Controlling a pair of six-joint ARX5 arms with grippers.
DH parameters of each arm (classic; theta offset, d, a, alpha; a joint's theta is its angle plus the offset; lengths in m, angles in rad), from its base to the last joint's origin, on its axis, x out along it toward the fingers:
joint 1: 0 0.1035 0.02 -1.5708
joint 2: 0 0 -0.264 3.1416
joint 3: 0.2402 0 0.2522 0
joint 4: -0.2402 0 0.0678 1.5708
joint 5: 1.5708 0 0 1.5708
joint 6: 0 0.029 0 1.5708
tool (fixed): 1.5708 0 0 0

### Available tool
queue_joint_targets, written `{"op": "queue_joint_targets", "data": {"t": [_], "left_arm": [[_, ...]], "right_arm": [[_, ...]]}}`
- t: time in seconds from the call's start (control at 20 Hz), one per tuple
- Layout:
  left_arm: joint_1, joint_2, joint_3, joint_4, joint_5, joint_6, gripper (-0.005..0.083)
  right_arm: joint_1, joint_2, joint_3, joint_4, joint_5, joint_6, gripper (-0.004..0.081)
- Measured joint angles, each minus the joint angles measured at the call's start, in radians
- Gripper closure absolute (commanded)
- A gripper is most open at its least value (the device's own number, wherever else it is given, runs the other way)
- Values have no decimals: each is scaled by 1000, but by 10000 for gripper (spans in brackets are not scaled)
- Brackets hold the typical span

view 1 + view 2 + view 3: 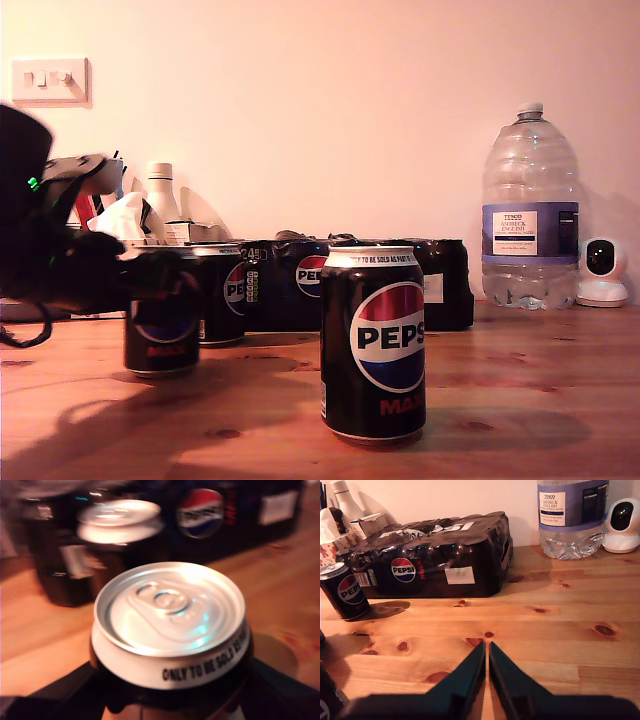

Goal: Stack up the Pepsi cans on top of each other

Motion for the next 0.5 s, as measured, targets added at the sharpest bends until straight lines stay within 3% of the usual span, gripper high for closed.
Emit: {"op": "queue_joint_targets", "data": {"t": [0.5], "left_arm": [[-47, -224, -5, -193, 1, 0, 344]], "right_arm": [[0, 0, 0, -78, 0, 0, 782]]}}
